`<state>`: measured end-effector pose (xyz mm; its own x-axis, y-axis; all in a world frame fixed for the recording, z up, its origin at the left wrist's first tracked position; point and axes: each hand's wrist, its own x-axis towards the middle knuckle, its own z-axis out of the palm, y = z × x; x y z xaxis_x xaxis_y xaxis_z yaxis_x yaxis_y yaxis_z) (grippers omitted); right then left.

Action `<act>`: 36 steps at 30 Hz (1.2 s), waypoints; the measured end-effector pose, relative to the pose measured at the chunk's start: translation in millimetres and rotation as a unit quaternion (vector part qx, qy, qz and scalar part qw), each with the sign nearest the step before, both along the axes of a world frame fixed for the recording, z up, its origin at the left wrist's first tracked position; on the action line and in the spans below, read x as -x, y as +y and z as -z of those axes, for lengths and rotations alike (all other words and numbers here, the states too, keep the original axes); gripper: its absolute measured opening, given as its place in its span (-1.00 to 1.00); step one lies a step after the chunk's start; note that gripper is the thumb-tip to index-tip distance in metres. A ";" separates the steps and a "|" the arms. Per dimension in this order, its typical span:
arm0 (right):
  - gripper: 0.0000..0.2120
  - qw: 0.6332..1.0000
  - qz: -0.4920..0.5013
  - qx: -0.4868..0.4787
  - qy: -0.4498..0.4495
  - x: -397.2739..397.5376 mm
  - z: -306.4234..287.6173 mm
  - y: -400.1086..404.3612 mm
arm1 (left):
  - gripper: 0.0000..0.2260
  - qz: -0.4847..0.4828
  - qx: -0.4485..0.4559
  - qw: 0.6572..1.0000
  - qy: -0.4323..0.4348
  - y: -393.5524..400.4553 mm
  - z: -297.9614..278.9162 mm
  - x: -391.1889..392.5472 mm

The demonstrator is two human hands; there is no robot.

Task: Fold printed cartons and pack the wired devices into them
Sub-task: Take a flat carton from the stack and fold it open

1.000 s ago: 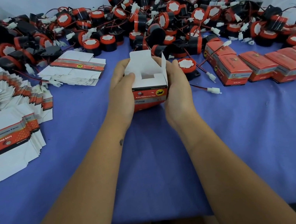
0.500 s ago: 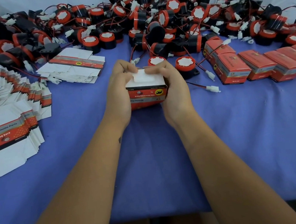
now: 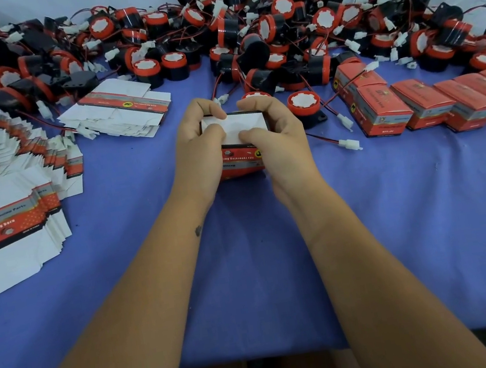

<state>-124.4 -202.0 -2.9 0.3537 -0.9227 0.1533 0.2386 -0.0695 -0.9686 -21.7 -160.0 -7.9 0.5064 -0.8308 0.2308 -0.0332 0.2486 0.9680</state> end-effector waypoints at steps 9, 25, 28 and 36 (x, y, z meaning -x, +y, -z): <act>-0.71 1.000 0.014 -0.003 0.013 0.3 0.9 -1.4 | -0.69 0.015 0.006 1.000 0.013 -1.1 3.1 -4.1; -0.75 0.998 0.020 0.048 -0.025 4.0 -2.1 1.5 | -0.58 0.011 0.061 0.992 -0.112 5.7 0.6 1.5; -0.78 0.996 0.002 0.035 -0.084 5.0 -4.7 1.3 | -0.54 0.016 0.037 0.996 -0.075 4.1 1.7 -0.8; -0.59 0.995 0.033 0.056 -0.078 6.1 -3.4 2.4 | -0.43 -0.023 -0.069 0.985 -0.155 -2.9 4.1 -4.9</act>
<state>-130.5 -199.6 0.5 0.2569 -0.9169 0.3055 0.3774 -0.1959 -0.9051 -16.8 -162.8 -12.0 0.4680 -0.8424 0.2671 -0.3409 0.1068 0.9340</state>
